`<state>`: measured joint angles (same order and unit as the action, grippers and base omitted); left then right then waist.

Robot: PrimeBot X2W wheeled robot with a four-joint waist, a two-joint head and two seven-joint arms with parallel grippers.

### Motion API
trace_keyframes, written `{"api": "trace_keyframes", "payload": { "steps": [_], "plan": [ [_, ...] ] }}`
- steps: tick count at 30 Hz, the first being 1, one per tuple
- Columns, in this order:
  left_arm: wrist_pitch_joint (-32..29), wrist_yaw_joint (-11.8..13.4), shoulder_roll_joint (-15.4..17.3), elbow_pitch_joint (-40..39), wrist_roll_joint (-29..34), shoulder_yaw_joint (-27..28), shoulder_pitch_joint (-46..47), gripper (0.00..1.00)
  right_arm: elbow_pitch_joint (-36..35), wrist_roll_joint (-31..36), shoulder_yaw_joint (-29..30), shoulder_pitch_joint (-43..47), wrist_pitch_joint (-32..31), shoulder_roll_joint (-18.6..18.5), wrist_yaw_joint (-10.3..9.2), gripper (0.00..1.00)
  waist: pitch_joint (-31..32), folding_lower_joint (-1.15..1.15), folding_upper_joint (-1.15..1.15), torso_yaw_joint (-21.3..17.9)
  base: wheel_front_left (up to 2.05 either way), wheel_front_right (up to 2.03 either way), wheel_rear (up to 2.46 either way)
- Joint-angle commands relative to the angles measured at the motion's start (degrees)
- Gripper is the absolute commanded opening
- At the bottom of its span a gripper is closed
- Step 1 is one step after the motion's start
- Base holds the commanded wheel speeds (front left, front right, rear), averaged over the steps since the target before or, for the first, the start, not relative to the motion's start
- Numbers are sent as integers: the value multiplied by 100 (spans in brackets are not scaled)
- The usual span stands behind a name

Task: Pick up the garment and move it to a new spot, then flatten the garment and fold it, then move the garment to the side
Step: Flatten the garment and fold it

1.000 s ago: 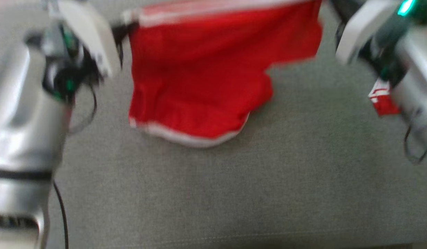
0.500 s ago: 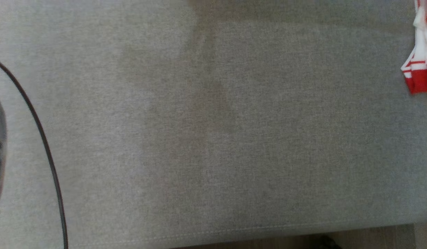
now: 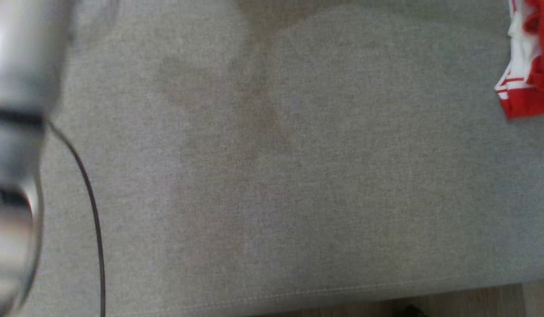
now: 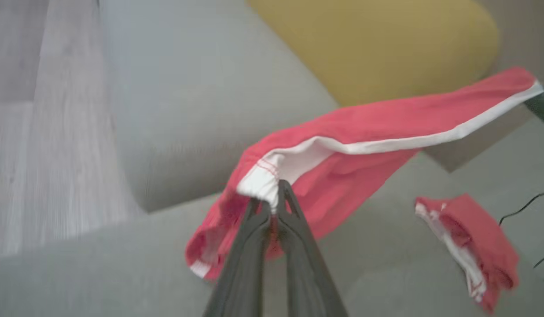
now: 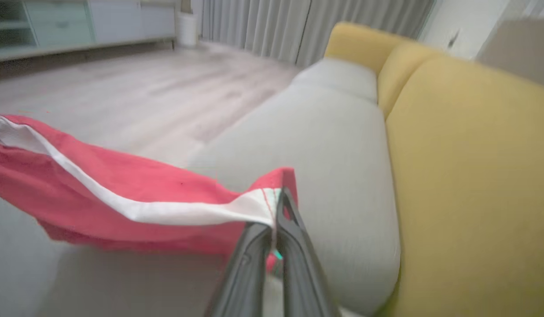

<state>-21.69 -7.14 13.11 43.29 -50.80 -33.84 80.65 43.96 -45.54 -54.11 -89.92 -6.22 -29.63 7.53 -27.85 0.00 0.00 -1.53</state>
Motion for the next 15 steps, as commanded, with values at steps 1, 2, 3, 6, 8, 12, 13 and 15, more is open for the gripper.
{"api": "trace_keyframes", "payload": {
  "steps": [1, 2, 3, 6, 8, 12, 13, 15],
  "plan": [
    [-86, -34, 484, -367, -187, -129, -171, 0, -288, -108, -99, 369, -51, -186, -4, 0, 186, 0, 0, -15, 0, 0, 0],
    [-124, -34, 631, -540, -325, -332, -429, 0, -443, -188, -210, 625, -94, -293, -4, 0, 274, 0, 0, -19, 0, 0, 0],
    [-175, -34, 773, -719, -488, -521, -680, 0, -617, -253, -327, 874, -141, -400, -4, 0, 373, 0, 0, -25, 0, 0, 0],
    [-440, -34, 1161, -1315, -1108, -995, -1373, 0, -1124, -517, -613, 1601, -412, -755, -4, 0, 716, 0, 0, -30, 0, 0, 0],
    [-694, -34, 1440, -1755, -1505, -1307, -1782, 0, -1453, -673, -832, 2040, -749, -1037, -4, 0, 980, 0, 0, -32, 0, 0, 0],
    [-1276, -35, 1981, -2579, -2257, -1809, -2518, 0, -2158, -1043, -1147, 2824, -1549, -1639, -4, 0, 1495, 0, 0, -39, 0, 0, 0],
    [-1404, -35, 2101, -2753, -2426, -1900, -2685, 0, -2335, -1164, -1191, 3005, -1749, -1784, -4, 0, 1624, 0, 0, -41, 0, 0, 0],
    [-1607, -35, 2338, -3064, -2725, -2033, -3019, 0, -2682, -1354, -1272, 3357, -2157, -2067, -4, 0, 1858, 0, 0, -49, 0, 0, 0]
  ]
}}
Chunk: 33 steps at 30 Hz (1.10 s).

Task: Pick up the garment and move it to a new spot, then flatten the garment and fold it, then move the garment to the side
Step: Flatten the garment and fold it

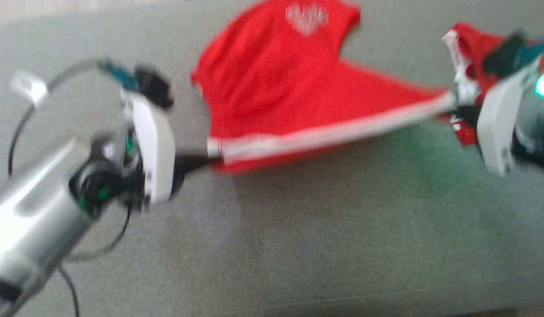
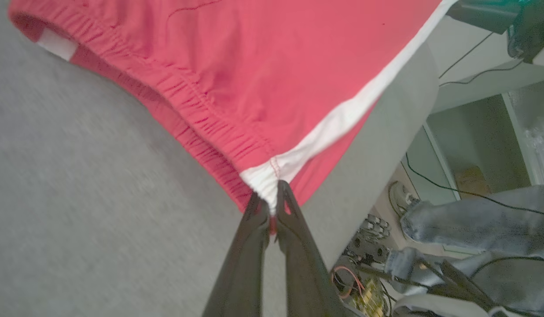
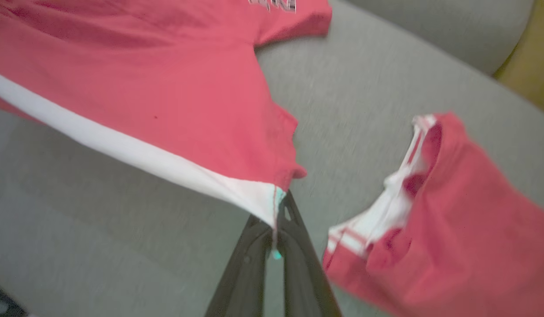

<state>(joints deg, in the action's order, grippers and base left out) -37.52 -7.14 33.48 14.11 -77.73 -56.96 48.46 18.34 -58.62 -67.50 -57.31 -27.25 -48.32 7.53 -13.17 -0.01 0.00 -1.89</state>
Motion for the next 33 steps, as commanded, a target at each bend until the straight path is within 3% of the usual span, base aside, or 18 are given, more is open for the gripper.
{"api": "trace_keyframes", "payload": {
  "steps": [1, 6, 10, 15, 19, 23, 33],
  "plan": [
    [-133, -35, 407, -290, -177, 219, 38, 0, -299, -150, 40, 269, -268, -337, -4, 0, 488, 1, 0, -19, 0, 0, 0],
    [-695, -35, 953, -1082, -840, -28, -657, 0, -1294, -486, -50, 1036, -1340, -1061, -4, 0, 815, 1, 0, -20, 0, 0, 0],
    [-831, -6, 1181, -1460, -1214, -19, -934, 0, -1890, -656, 99, 1334, -1705, -1385, -4, 0, 859, 1, 0, 10, 0, 0, 0],
    [-1088, 222, 1404, -1825, -1499, 71, -878, 0, -2404, -839, 622, 1456, -2112, -1632, -4, 0, 681, 1, 0, 166, 0, 0, 0],
    [-1387, 451, 1361, -1757, -1730, 248, -465, 0, -2370, -1036, 1137, 1281, -2466, -1612, -4, 0, 329, 1, 0, 371, 0, 0, 0],
    [-1710, 656, 1113, -1491, -1973, 431, 90, 0, -2089, -1070, 1584, 849, -2913, -1427, -4, 0, -144, 1, 0, 598, 0, 0, 0],
    [-2263, 921, 391, -606, -2026, 565, 1335, 0, -956, -632, 2241, -465, -3738, -492, -4, 0, -1168, 1, 0, 1080, 0, 0, 0]
  ]
}}
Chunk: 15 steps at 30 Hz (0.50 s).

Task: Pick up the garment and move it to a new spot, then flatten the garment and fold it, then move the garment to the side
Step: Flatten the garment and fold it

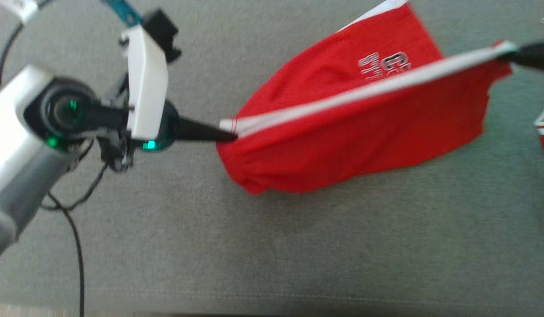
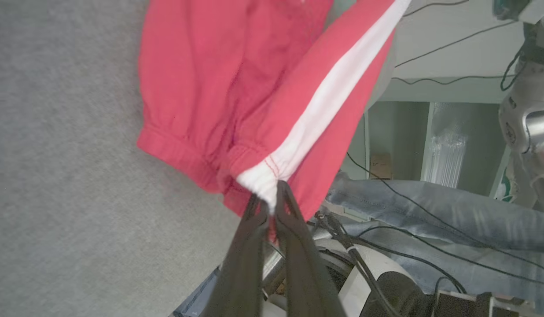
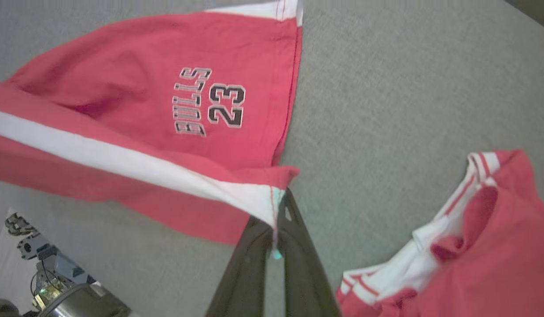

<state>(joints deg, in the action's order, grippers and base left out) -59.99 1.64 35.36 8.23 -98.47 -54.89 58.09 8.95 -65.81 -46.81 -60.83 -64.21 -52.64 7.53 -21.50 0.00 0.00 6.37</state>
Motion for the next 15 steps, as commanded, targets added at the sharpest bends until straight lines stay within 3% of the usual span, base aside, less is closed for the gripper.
{"api": "trace_keyframes", "payload": {
  "steps": [1, 5, 15],
  "plan": [
    [-32, 52, 149, 70, 59, 373, 465, 0, 110, 143, 211, -224, -94, 45, -4, 0, -406, 0, 0, 291, 0, 0, 0],
    [-42, 53, -141, 521, 142, 392, 802, 0, 636, 504, 244, -663, -299, 435, -4, 0, -681, 0, 0, 482, 0, 0, 0],
    [9, -56, -608, 1366, 423, 288, 1239, 0, 1397, 906, 398, -1270, -198, 965, -4, 0, -983, 0, 0, 683, 0, 0, 0]
  ]
}}
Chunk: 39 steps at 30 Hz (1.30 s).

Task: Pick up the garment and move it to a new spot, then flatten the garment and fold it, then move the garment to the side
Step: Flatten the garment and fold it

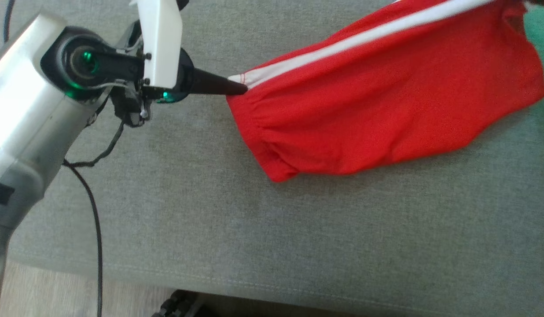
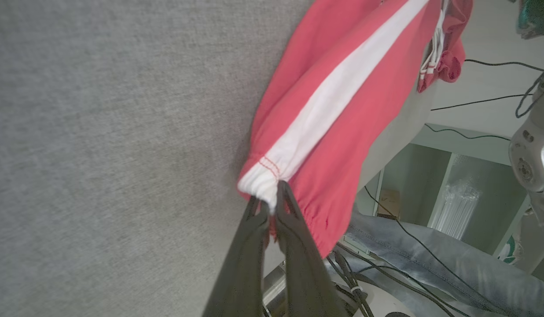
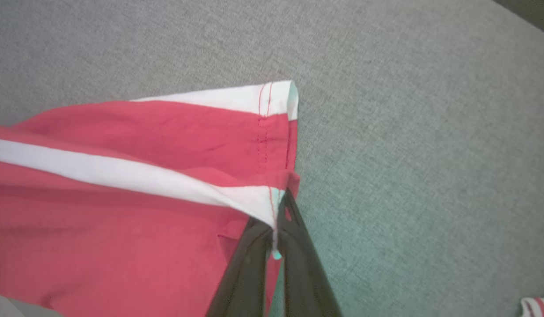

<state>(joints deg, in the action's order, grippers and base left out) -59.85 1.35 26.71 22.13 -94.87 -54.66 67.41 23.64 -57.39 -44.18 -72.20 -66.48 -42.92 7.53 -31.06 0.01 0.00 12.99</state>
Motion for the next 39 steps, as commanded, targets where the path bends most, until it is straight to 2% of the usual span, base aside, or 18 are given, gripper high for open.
{"api": "trace_keyframes", "payload": {
  "steps": [1, 6, 7, 8, 9, 10, 15, 19, 23, 26, 28, 31, 33, 36, 39],
  "plan": [
    [-14, -42, 233, 32, 89, 246, 327, 0, 6, 90, 139, -178, 37, 43, -4, 0, -39, -1, 0, 28, 0, 0, 0],
    [17, -129, 117, 222, 151, 218, 387, 0, 262, 155, 157, -303, 135, 240, -4, 0, -85, -1, 0, 53, 0, 0, 0],
    [71, -169, 92, 266, 203, 212, 409, 20, 289, 165, 153, -321, 183, 283, -4, 27, -91, -1, 0, 57, 0, 0, 0],
    [118, -223, 74, 312, 262, 196, 429, 47, 317, 163, 157, -330, 243, 325, -4, 57, -94, -1, 0, 57, 0, 0, 0],
    [169, -269, 59, 364, 311, 188, 440, 81, 351, 156, 168, -330, 314, 367, -4, 93, -91, -1, 0, 54, 0, 0, 0],
    [247, -301, 44, 424, 362, 190, 447, 100, 365, 159, 174, -329, 420, 405, -4, 100, -80, -1, 0, 49, 0, 0, 0],
    [600, -482, -19, 690, 528, 244, 466, 100, 507, 177, 191, -199, 1016, 551, -4, 100, 122, -1, 0, -5, 0, 0, 0],
    [1323, -709, 90, 712, 877, 391, 527, 100, 419, 270, 238, -52, 1988, 589, -4, 100, 392, -1, 0, -70, 0, 0, 0],
    [2695, -834, 265, 533, 1578, 532, 425, 100, 385, 459, 446, 251, 3585, 643, -4, 100, 708, -1, 0, -129, 0, 0, 0],
    [4037, -833, 421, 443, 2366, 559, 188, 100, 550, 627, 592, 613, 4637, 707, -4, 100, 948, -1, 0, -177, 0, 0, 0],
    [5007, -601, 473, 395, 2824, 640, -78, 100, 774, 754, 726, 878, 5250, 766, -4, 100, 1099, -1, 0, -190, 0, 0, 0],
    [6371, 28, 507, 242, 3460, 747, -551, 100, 1271, 933, 918, 1303, 5939, 918, -4, 100, 1284, -1, 0, -170, 0, 0, 0],
    [7090, 407, 444, 60, 3678, 843, -930, 100, 1674, 1020, 986, 1556, 6146, 1045, -4, 100, 1383, -1, 0, -119, 0, 0, 0],
    [7415, 837, 355, -321, 3970, 907, -1523, 100, 2188, 1026, 1004, 1791, 6153, 1229, -4, 100, 1452, -1, 0, -10, 0, 0, 0],
    [7476, 1139, 164, -753, 4157, 1099, -2148, 100, 2656, 983, 981, 1857, 5952, 1345, -4, 100, 1480, -1, 0, 136, 0, 0, 0]
  ]
}}
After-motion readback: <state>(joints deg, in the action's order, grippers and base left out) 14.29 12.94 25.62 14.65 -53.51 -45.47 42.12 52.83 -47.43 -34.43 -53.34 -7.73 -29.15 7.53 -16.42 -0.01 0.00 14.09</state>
